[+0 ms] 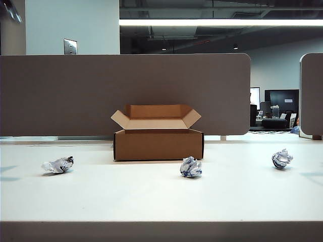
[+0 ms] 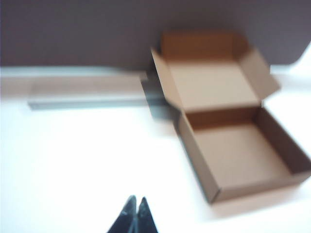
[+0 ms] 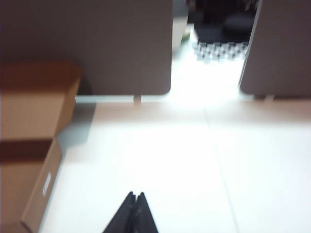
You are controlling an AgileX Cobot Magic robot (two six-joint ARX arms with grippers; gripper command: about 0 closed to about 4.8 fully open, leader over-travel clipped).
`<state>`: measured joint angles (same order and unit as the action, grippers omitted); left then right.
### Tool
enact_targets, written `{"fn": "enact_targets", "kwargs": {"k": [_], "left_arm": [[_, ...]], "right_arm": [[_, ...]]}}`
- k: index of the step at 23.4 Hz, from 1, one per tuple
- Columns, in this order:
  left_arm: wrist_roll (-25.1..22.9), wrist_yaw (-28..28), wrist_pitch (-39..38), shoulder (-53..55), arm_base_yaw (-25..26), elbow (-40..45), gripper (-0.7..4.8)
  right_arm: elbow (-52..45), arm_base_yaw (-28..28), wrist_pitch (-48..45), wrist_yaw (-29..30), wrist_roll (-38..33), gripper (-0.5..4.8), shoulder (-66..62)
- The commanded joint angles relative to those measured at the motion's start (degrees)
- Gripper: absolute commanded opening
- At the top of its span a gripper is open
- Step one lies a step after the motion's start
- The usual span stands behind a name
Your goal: Pick up all the paper balls on the table and put them in the paper box.
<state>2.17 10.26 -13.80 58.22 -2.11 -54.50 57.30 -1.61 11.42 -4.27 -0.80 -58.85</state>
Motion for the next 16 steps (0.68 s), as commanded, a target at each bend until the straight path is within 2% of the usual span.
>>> {"fn": "enact_targets", "kwargs": {"k": [1,2,3,4,5,6,7,8,9,10,14,16], "left_arm": [[-0.22,1.84,-0.87,5.16,-2.08,-0.35,0.03],[-0.22,1.77,-1.29,6.73,-2.95,-0.35,0.33],[-0.24,1.79,-1.84,9.11,-4.17,-0.35,1.08],[-0.26,1.79,-2.01,10.60,-4.70,-0.35,1.43],[-0.24,1.92,-2.47,12.68,-5.46,-0.35,1.62],[-0.26,2.03,-2.93,13.79,-6.08,-0.35,1.62],[-0.28,2.03,-3.87,15.34,-6.95,-0.35,1.63],[-0.28,2.01,-4.52,16.31,-7.37,-0.35,1.78],[-0.42,2.05,-5.57,17.75,-7.65,-0.35,2.33],[-0.44,2.01,-6.60,19.06,-7.69,-0.35,2.56],[-0.52,1.79,-8.07,22.10,-8.31,-0.35,2.56],[-1.77,4.94,-7.41,24.26,-8.44,-0.35,2.56]], "right_arm": [[1.70,-2.29,3.76,0.11,3.76,-0.08,-6.58],[1.70,-2.49,4.07,-0.09,5.09,-0.08,-8.28],[1.70,-2.58,4.42,-0.04,5.77,0.24,-11.02],[1.70,-2.82,4.66,0.02,5.75,0.70,-12.63],[1.70,-2.95,4.96,0.00,5.73,1.67,-15.17],[1.70,-2.95,5.16,-0.07,5.73,2.12,-16.39],[1.70,-2.95,5.60,0.02,5.51,2.89,-18.99],[1.70,-2.95,5.79,0.17,5.11,3.19,-20.15],[1.70,-3.19,6.19,0.33,2.71,3.86,-22.43],[1.70,-3.23,6.47,0.74,0.61,4.28,-24.11],[1.70,-3.23,7.63,1.53,-1.20,4.41,-28.52],[1.70,-3.32,7.96,1.88,-1.42,4.41,-31.19]]}}
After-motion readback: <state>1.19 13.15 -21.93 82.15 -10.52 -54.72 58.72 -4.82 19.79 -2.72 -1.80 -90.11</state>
